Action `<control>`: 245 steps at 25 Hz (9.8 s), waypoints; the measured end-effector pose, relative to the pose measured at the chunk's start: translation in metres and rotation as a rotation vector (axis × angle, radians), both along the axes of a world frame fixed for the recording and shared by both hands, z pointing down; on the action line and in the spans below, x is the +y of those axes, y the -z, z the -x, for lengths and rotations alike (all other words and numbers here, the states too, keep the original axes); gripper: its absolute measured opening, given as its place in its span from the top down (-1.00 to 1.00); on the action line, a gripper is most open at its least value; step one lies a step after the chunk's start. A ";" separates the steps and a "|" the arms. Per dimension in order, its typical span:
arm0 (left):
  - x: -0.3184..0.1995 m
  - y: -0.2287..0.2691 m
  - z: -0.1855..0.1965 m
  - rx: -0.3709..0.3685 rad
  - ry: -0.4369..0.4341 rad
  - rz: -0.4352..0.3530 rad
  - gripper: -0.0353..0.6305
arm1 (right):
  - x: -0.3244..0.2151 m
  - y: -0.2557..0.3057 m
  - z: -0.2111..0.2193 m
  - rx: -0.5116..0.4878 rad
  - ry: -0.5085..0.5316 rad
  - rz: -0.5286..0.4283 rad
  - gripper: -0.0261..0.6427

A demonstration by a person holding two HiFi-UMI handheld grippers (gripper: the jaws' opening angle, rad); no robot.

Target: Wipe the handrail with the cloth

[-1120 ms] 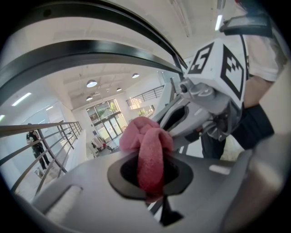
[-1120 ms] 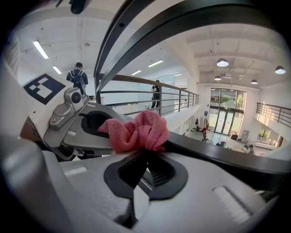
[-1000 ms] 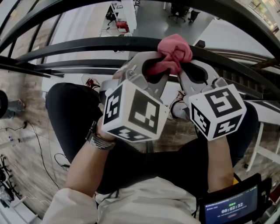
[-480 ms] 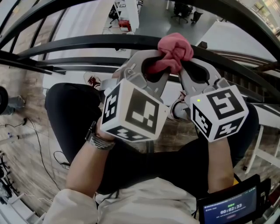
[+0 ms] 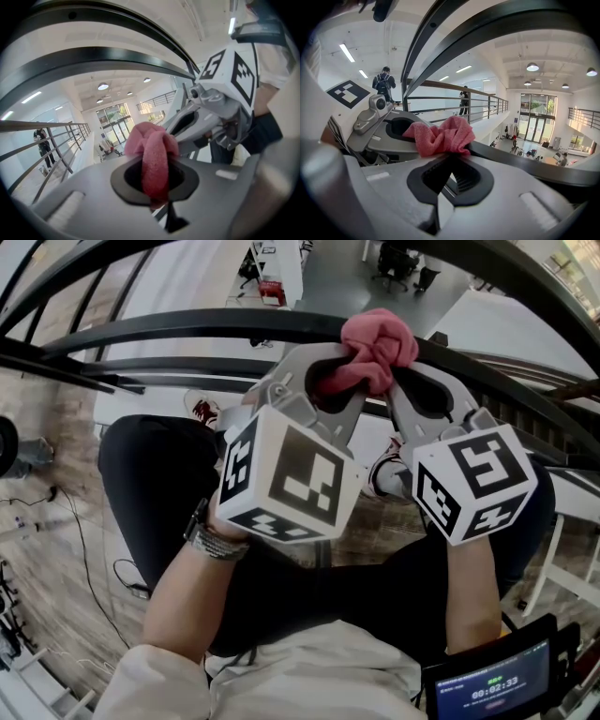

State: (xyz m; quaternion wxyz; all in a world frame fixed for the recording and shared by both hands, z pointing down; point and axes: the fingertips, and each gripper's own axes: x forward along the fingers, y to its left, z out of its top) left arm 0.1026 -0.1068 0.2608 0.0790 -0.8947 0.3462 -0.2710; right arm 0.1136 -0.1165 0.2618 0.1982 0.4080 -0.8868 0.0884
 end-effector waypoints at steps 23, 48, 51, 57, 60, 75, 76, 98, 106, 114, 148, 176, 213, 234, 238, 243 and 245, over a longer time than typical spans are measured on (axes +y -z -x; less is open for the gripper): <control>-0.005 0.017 0.007 0.065 0.014 -0.031 0.81 | 0.000 0.013 0.008 -0.075 0.014 -0.029 0.92; -0.023 0.033 0.010 0.214 0.084 -0.020 0.81 | -0.008 0.033 0.007 -0.155 -0.020 -0.109 0.92; -0.023 0.034 0.008 0.227 0.086 -0.019 0.81 | -0.008 0.036 0.004 -0.155 -0.034 -0.117 0.92; -0.025 0.033 0.008 0.232 0.079 -0.022 0.81 | -0.012 0.036 0.003 -0.157 -0.069 -0.106 0.92; -0.027 0.032 0.007 0.239 0.086 -0.024 0.81 | -0.018 0.037 0.002 -0.158 -0.103 -0.091 0.92; -0.030 0.036 0.004 0.240 0.103 -0.042 0.81 | -0.020 0.039 -0.001 -0.169 -0.117 -0.085 0.92; -0.030 0.036 0.004 0.242 0.107 -0.040 0.81 | -0.020 0.039 -0.001 -0.171 -0.116 -0.085 0.92; -0.025 0.032 -0.014 0.228 0.110 -0.009 0.81 | -0.015 0.034 -0.019 -0.195 -0.115 -0.059 0.92; -0.025 0.031 -0.031 0.210 0.095 0.000 0.81 | -0.015 0.033 -0.036 -0.207 -0.115 -0.053 0.92; -0.023 0.032 -0.043 0.216 0.089 0.011 0.81 | -0.013 0.035 -0.047 -0.211 -0.116 -0.062 0.92; -0.013 0.029 -0.065 0.220 0.074 0.027 0.81 | -0.002 0.032 -0.070 -0.240 -0.138 -0.075 0.92; -0.013 0.031 -0.082 0.254 0.080 0.036 0.82 | -0.004 0.036 -0.087 -0.238 -0.169 -0.071 0.92; -0.017 0.025 -0.099 0.249 0.063 0.010 0.81 | -0.007 0.029 -0.105 -0.220 -0.214 -0.070 0.92; -0.012 0.028 -0.134 0.257 -0.011 0.017 0.81 | -0.002 0.031 -0.140 -0.234 -0.245 -0.091 0.92; -0.014 0.029 -0.137 0.258 -0.021 0.017 0.81 | -0.004 0.033 -0.144 -0.234 -0.253 -0.091 0.92; -0.009 0.031 -0.153 0.266 -0.040 0.016 0.81 | 0.000 0.034 -0.159 -0.238 -0.266 -0.097 0.92; -0.008 0.030 -0.154 0.266 -0.048 0.017 0.81 | 0.000 0.034 -0.161 -0.238 -0.273 -0.103 0.92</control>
